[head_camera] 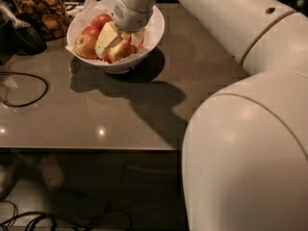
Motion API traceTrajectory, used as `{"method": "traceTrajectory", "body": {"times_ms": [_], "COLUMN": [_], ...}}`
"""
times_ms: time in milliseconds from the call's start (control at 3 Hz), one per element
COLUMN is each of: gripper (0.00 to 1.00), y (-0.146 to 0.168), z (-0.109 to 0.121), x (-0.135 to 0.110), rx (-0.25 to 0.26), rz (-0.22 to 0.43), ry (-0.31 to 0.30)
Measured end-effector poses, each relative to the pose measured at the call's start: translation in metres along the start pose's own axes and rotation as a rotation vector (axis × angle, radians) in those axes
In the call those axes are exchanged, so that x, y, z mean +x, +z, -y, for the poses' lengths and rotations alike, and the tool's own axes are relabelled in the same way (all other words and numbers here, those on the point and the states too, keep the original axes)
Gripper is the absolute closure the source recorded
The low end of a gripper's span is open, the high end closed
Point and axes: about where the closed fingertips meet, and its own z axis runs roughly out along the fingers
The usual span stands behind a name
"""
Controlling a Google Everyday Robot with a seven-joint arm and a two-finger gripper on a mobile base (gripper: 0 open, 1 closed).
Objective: Pick apple from white bowl
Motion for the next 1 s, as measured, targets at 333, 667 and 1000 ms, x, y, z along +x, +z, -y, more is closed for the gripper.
{"method": "traceTrajectory", "body": {"times_ms": [333,667,1000], "gripper": [0.26,0.27,0.28], "y": [0.0050,0.0075,0.0095], "z": [-0.0011,0.0002,0.0008], "x": [-0.0014,-0.0002,0.0010], "rx": [0.003,0.013,0.015], "rz": [-0.007,-0.014,-0.018], "ry": [-0.007,-0.010,-0.011]}}
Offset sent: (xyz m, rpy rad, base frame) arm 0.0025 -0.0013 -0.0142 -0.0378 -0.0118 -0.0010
